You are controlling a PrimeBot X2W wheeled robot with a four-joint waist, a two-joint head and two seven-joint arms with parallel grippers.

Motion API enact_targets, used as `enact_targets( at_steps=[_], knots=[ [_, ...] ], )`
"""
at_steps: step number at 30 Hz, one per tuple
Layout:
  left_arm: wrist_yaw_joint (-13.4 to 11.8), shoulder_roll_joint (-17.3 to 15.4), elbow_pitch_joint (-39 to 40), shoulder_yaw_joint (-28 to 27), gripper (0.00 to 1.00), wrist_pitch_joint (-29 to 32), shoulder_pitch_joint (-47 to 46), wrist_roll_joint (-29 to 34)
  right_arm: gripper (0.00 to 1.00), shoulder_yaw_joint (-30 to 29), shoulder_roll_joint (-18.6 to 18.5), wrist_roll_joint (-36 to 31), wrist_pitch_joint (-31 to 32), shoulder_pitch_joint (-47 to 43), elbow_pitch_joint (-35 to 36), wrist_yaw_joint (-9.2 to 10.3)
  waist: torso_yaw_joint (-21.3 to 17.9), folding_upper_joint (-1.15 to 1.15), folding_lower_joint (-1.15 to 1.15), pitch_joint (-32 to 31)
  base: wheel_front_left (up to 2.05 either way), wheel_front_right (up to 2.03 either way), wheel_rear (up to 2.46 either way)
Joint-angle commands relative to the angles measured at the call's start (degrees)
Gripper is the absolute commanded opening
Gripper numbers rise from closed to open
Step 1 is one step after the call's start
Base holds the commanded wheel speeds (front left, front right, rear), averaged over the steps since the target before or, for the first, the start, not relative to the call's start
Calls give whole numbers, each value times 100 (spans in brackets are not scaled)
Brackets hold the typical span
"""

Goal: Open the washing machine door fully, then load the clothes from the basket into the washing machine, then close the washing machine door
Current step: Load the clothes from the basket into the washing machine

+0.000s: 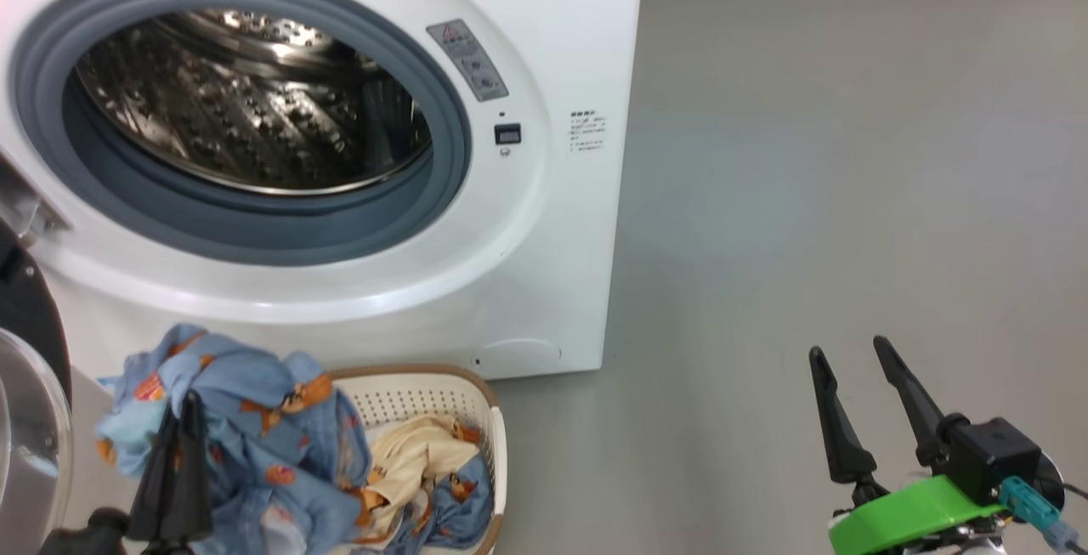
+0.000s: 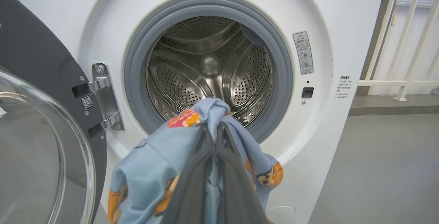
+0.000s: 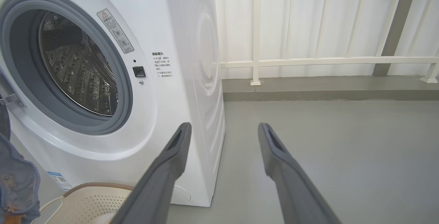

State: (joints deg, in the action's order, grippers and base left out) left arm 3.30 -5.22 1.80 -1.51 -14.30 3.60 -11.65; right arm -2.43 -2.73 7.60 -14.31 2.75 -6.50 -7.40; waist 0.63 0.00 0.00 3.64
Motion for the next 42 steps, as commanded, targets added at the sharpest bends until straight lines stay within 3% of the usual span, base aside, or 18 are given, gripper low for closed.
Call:
enact_targets(
  at_steps=[1, 23, 32, 42],
  knots=[
    [25, -28, 226, -266, 0, -70, -41, 87, 100, 121, -15, -28, -69, -39, 174, -9, -71, 0, 0, -139, 0, 0, 0],
    [195, 213, 327, -502, 0, -70, 370, 172, 100, 49, -15, -12, -69, -304, 244, -9, -221, 0, 0, -354, 0, 0, 0],
    [254, 226, 247, -578, 0, -70, -119, 194, 100, 54, -15, 6, -69, -274, 270, -9, -226, 0, 0, -149, 0, 0, 0],
    [347, 131, 53, -734, 0, -70, -1357, 232, 100, 103, -15, 75, -69, -88, 365, -9, -364, 0, 0, 492, 0, 0, 0]
  ],
)
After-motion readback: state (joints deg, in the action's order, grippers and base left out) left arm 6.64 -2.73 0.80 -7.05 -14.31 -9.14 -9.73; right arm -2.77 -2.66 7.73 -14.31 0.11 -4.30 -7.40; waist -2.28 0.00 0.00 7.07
